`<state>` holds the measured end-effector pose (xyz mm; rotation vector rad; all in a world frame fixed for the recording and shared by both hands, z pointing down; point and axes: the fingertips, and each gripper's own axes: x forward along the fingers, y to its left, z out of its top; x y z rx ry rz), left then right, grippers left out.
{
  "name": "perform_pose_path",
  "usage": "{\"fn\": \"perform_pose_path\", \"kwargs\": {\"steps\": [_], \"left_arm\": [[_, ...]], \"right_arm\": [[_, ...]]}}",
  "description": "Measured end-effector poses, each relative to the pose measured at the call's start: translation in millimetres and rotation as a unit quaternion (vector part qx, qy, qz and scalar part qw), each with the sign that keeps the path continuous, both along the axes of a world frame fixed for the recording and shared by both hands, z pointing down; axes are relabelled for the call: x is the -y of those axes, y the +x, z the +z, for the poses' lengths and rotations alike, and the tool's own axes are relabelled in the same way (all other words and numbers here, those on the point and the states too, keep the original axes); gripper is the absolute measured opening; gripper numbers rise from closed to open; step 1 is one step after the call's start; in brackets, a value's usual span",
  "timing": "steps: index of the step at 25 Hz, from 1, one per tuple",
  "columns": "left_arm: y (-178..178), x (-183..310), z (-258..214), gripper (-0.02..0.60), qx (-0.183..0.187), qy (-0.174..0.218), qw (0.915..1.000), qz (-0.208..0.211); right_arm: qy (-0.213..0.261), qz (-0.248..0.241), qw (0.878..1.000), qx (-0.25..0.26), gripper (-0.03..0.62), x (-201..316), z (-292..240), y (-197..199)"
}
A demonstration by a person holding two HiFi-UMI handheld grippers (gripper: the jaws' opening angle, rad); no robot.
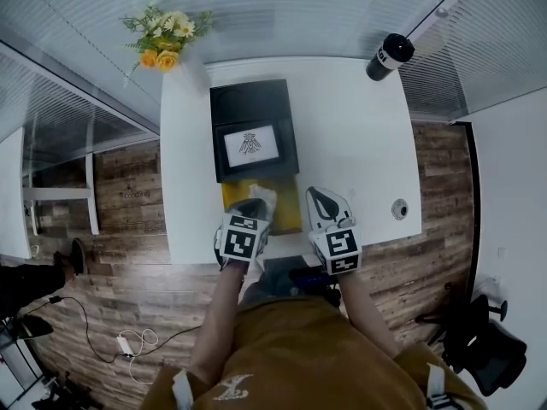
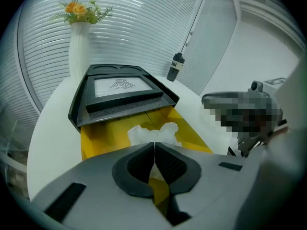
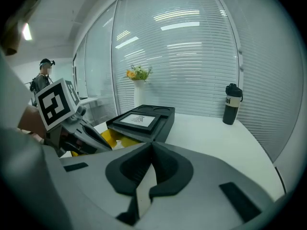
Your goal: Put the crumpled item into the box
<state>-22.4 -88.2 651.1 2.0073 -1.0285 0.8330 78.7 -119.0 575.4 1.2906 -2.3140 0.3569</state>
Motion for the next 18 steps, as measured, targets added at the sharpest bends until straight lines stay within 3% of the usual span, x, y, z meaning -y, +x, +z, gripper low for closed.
{"fn": "perform_pose_path", "kwargs": {"steps": [18], "left_arm": [[2.8,1.6,0.2,0.041,-0.019,-0.004,0.9998,0.0]], "right_arm": [[-0.001,0.001,1.0,0.003,0.012,2.2,0.1,2.0]]}}
